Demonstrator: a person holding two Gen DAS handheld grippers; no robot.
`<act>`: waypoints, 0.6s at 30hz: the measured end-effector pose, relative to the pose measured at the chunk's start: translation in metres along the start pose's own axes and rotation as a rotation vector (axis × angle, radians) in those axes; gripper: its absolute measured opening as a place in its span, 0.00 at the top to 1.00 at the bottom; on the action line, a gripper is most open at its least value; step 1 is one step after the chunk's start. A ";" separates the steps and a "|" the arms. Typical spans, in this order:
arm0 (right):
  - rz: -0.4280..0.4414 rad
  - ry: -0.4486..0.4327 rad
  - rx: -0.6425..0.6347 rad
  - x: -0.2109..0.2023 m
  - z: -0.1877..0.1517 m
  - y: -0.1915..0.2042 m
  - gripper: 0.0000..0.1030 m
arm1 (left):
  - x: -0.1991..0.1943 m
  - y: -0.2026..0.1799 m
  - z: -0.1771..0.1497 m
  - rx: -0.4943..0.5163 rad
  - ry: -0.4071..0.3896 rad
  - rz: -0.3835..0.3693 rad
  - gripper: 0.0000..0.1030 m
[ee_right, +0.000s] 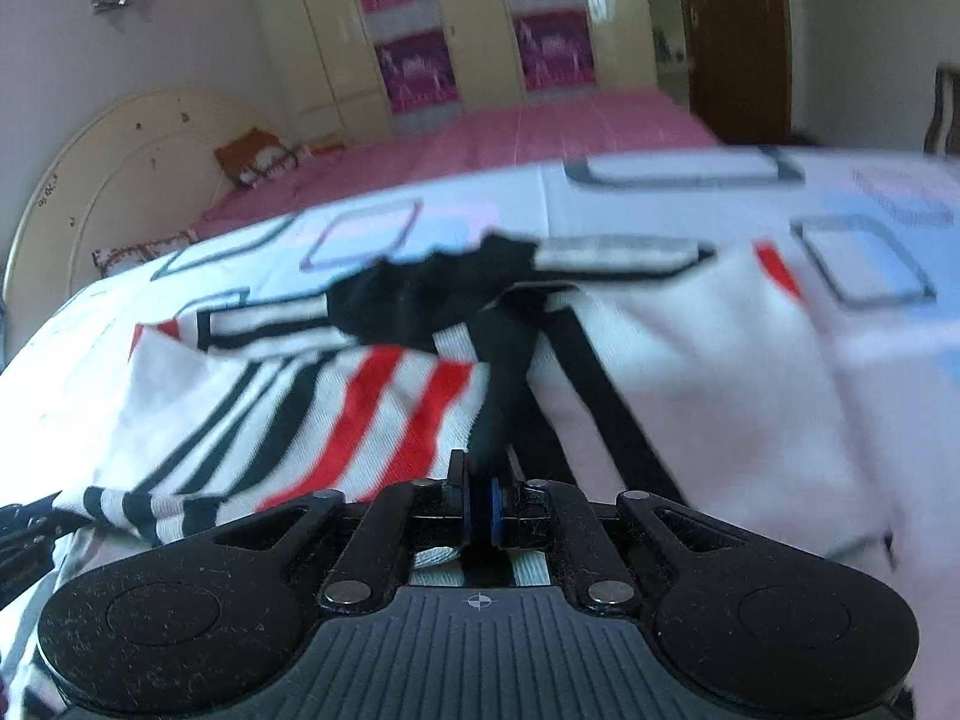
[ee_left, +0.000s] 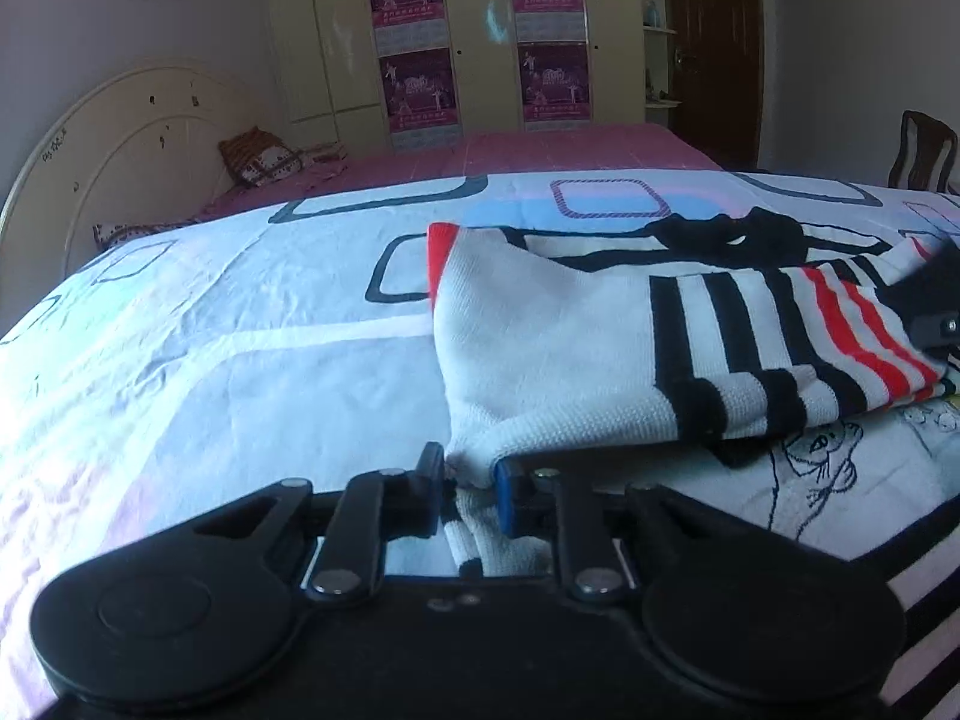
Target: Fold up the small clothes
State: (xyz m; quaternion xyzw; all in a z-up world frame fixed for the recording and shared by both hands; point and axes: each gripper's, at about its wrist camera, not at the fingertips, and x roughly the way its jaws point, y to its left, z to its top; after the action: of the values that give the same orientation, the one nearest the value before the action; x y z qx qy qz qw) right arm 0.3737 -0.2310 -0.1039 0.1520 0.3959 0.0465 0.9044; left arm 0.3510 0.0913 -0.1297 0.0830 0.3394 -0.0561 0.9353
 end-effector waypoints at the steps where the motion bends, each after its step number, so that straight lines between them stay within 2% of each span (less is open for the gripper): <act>1: 0.008 -0.001 0.009 -0.003 0.000 -0.003 0.94 | 0.000 0.000 -0.002 0.006 0.006 -0.004 0.83; 3: 0.005 -0.008 0.004 -0.006 0.002 -0.003 0.92 | 0.001 -0.001 -0.005 0.015 0.015 -0.006 0.83; 6: -0.020 -0.029 0.022 -0.012 0.004 -0.009 0.77 | 0.003 0.000 -0.010 0.013 0.035 -0.010 0.83; 7: -0.026 -0.030 0.027 -0.013 0.003 -0.012 0.77 | 0.003 0.000 -0.011 0.014 0.033 -0.011 0.83; 9: -0.026 -0.025 0.030 -0.016 0.002 -0.018 0.77 | 0.003 0.000 -0.009 0.016 0.037 -0.013 0.83; 10: -0.039 -0.026 0.017 -0.017 0.000 -0.019 0.81 | 0.003 0.000 -0.009 0.010 0.040 -0.017 0.83; 12: -0.059 -0.009 -0.033 -0.017 -0.004 -0.018 0.95 | 0.001 0.003 -0.007 -0.005 0.048 -0.032 0.83; 15: -0.059 -0.009 -0.033 -0.022 -0.007 -0.022 0.95 | -0.008 0.010 -0.005 -0.044 0.068 -0.079 0.83; 18: -0.040 -0.045 -0.023 -0.034 -0.003 -0.022 0.95 | -0.023 0.020 0.000 -0.097 0.078 -0.125 0.78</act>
State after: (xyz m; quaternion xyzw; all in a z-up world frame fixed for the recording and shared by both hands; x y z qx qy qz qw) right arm 0.3475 -0.2584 -0.0884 0.1348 0.3778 0.0295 0.9156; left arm 0.3372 0.1124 -0.1123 0.0185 0.3825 -0.0947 0.9189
